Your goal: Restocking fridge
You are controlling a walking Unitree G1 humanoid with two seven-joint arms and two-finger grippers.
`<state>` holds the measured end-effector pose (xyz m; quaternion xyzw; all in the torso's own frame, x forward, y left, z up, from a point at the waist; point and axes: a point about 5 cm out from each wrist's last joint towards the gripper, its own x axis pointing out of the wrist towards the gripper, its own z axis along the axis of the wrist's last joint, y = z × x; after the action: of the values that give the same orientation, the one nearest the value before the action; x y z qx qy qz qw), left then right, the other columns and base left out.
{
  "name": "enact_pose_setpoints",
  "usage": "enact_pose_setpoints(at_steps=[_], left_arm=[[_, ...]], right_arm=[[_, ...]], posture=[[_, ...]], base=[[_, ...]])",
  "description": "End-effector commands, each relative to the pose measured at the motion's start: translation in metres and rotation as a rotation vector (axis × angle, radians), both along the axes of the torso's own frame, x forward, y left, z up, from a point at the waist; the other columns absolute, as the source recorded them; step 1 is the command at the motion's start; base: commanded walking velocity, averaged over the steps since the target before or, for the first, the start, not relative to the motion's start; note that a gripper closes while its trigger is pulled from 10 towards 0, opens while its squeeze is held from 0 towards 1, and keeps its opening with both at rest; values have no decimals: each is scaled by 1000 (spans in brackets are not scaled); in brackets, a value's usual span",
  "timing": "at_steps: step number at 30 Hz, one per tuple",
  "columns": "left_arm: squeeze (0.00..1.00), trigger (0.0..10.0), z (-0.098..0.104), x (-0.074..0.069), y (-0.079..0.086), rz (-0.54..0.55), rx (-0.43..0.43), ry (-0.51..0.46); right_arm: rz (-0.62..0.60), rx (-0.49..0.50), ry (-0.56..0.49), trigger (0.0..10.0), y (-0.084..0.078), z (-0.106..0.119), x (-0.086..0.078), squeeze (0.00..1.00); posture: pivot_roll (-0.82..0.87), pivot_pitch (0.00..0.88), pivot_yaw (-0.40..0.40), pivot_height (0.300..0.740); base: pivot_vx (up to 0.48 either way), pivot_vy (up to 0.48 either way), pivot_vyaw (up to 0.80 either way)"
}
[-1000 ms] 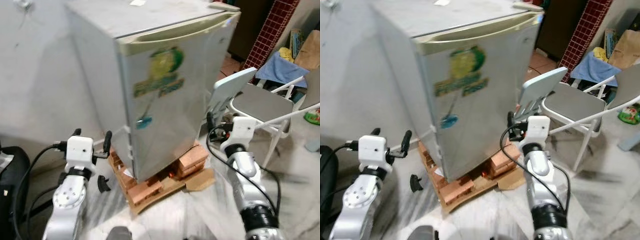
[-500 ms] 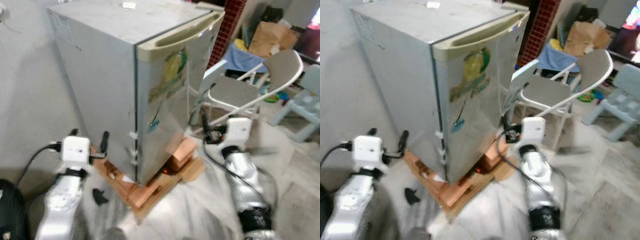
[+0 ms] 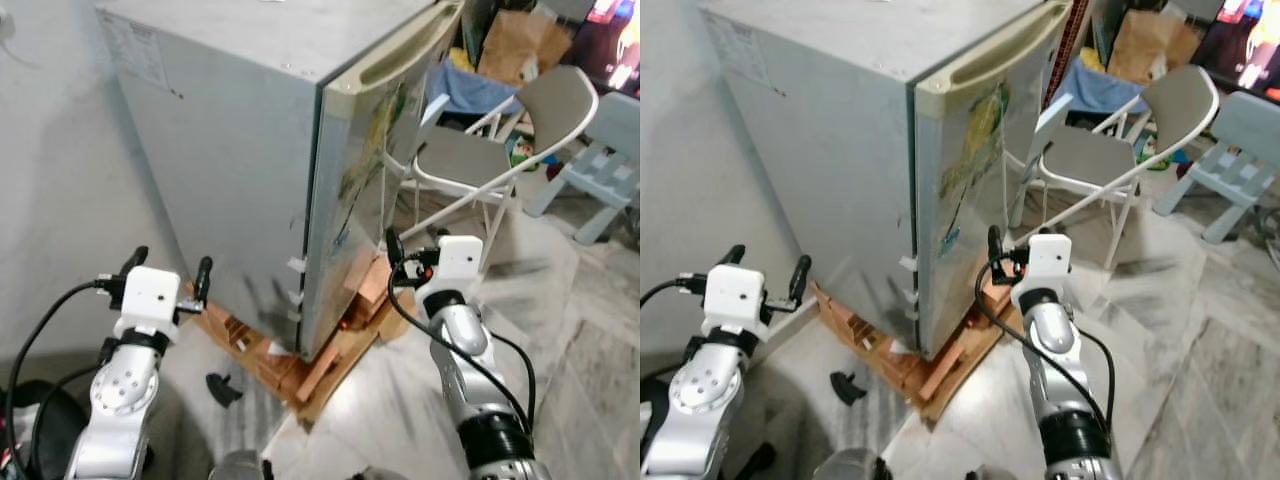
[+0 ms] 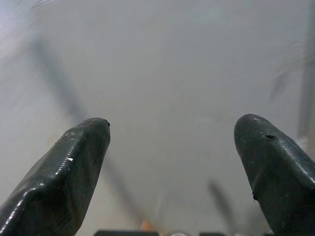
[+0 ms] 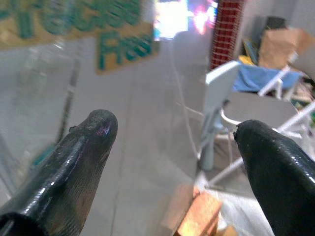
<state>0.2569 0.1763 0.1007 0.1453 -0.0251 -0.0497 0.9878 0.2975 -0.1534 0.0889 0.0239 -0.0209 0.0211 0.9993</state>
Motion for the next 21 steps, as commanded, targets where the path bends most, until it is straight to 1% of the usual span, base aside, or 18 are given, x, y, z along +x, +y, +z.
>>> enact_pose_setpoints(at_steps=[1, 5, 9, 12, 14, 17, 21], left_arm=[[0, 10000, 2, 10, -10, -49, 16, -18], [0, 10000, 5, 16, -12, -61, 26, -33], [0, 10000, 12, 24, -10, -52, 9, -50], [0, 10000, 13, 23, -13, -67, 1, -54], [0, 10000, 10, 22, -13, -64, 2, -54], [0, 10000, 5, 13, -11, -37, -11, -34], [0, 10000, 1, 6, -7, -34, -25, -12]], right_arm=[[-40, -10, -26, 10000, -10, 5, -1, 0], [-56, -16, -25, 10000, -14, 5, -3, 0], [-58, -26, -28, 10000, -16, 8, -2, 0], [-50, -34, -35, 10000, -15, 10, -4, 0], [-52, -34, -36, 10000, -17, 11, -6, 0], [-74, -14, -25, 10000, -21, 10, -13, 0], [-75, -2, -20, 10000, -19, 10, -16, 0]], posture=[[72, 0, 34, 740], [66, 0, 33, 740], [53, 0, 18, 740], [48, 0, 20, 740], [48, 0, 24, 740], [68, 0, 17, 740], [74, 0, 14, 740]], base=[[0, 0, 0], [0, 0, 0], [0, 0, 0], [0, 0, 0], [0, 0, 0], [0, 0, -442], [0, 0, -553]])
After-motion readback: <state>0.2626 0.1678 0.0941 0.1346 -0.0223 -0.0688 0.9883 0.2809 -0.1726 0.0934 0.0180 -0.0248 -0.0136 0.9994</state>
